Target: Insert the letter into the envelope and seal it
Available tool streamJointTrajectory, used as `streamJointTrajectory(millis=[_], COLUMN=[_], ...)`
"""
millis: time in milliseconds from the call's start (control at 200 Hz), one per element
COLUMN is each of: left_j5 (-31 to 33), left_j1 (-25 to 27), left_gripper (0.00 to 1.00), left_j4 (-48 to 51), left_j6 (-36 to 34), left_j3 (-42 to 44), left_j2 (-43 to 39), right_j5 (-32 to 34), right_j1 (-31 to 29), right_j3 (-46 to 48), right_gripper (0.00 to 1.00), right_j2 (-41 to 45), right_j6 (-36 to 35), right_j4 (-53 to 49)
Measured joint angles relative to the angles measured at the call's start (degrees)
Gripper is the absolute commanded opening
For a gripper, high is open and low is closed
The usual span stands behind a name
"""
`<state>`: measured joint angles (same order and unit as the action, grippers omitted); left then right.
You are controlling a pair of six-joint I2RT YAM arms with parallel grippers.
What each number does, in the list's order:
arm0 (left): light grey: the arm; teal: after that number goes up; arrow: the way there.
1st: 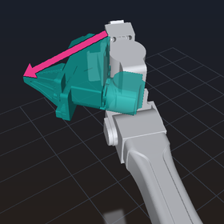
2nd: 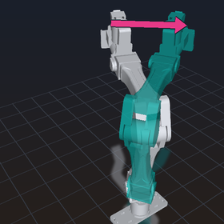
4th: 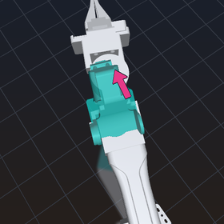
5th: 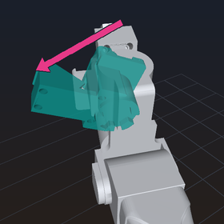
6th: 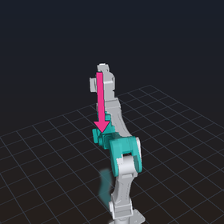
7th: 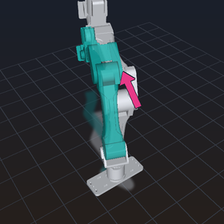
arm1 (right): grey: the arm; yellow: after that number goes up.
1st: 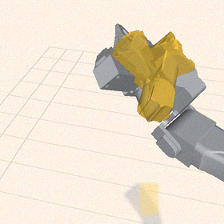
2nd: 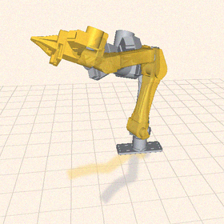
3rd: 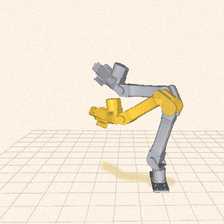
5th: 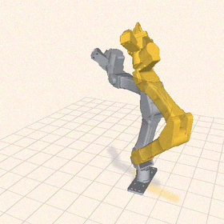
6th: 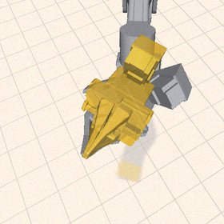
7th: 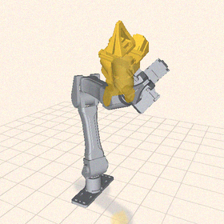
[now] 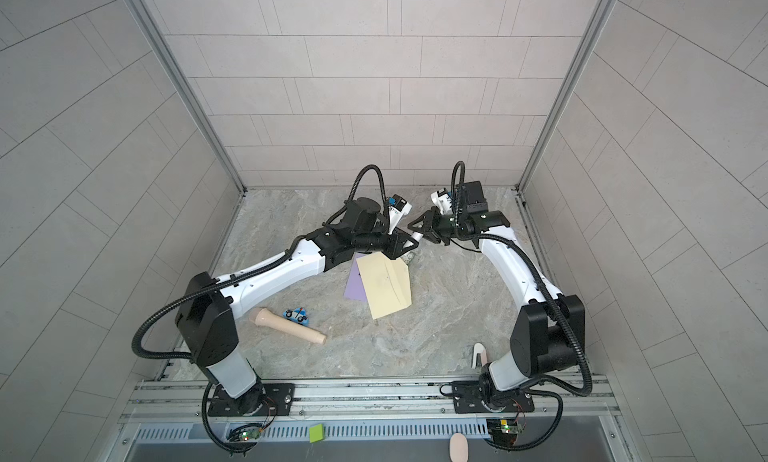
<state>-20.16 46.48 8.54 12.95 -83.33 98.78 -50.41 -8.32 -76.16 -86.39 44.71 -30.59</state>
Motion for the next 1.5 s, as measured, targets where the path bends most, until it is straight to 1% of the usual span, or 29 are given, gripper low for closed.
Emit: streamJointTrajectory(millis=[130,195,255,310,390,425,505,580,695,876,916,1036,1166,1336,1416,1496], left_j5=[11.39,14.95,16.83,17.81,18.47,18.36,16.50,13.14,6.58,-3.69,-5.66,-9.46,-11.15,-11.45,-10.43,-7.67], left_j1=[4.35,5.84,6.62,7.04,7.21,7.10,6.23,5.11,1.84,-3.08,-3.72,-4.48,-4.83,-4.98,-4.76,-3.87], left_gripper=[0.00,0.00,0.00,0.00,0.00,0.00,0.00,0.00,0.00,0.00,0.00,0.00,0.00,0.00,0.00,0.00], left_j4=[2.12,3.21,3.80,4.24,4.72,4.50,3.43,3.02,1.97,-0.72,-1.60,-3.74,-4.20,-3.89,-3.69,-2.93], left_j6=[-6.49,-8.94,-10.51,-11.58,-12.68,-13.00,-12.83,-11.72,-8.61,-2.32,-0.92,2.10,3.56,3.78,3.43,2.25], left_j3=[-0.15,-0.52,-0.66,-0.66,-0.66,-0.66,-0.66,-0.66,-0.66,-0.15,0.33,1.11,1.33,1.36,1.36,1.36], left_j2=[0.20,0.83,1.49,1.86,1.99,1.97,1.70,1.22,0.50,0.09,0.09,-0.15,-0.46,-0.63,-0.66,-0.66], right_j5=[6.14,8.63,10.23,11.08,11.06,10.93,9.75,7.13,1.81,-4.46,-5.07,-5.75,-5.92,-5.90,-5.31,-3.26], right_j1=[-1.53,-2.10,-2.32,-2.54,-2.62,-2.58,-1.99,-0.83,1.05,1.90,1.88,2.08,2.12,2.16,2.10,1.75], right_j3=[1.25,2.62,3.91,4.90,5.42,5.42,5.42,5.38,5.16,0.72,0.11,-0.11,-0.07,-0.07,-0.07,-0.07], right_gripper=[0.00,0.00,0.02,0.09,0.35,0.42,0.51,0.54,0.54,0.52,0.51,0.40,0.28,0.20,0.14,0.05], right_j2=[0.55,0.94,1.09,1.09,1.09,1.11,1.11,1.25,1.68,2.29,2.64,3.15,3.15,3.15,3.15,3.15], right_j6=[4.42,7.08,9.33,10.95,12.15,12.33,11.93,11.13,9.53,3.45,2.49,0.74,-0.20,-1.22,-1.36,-1.75], right_j4=[-1.05,-0.96,-0.59,-0.20,0.37,0.85,2.43,4.07,6.54,4.33,3.91,2.71,1.77,1.55,1.42,0.55])
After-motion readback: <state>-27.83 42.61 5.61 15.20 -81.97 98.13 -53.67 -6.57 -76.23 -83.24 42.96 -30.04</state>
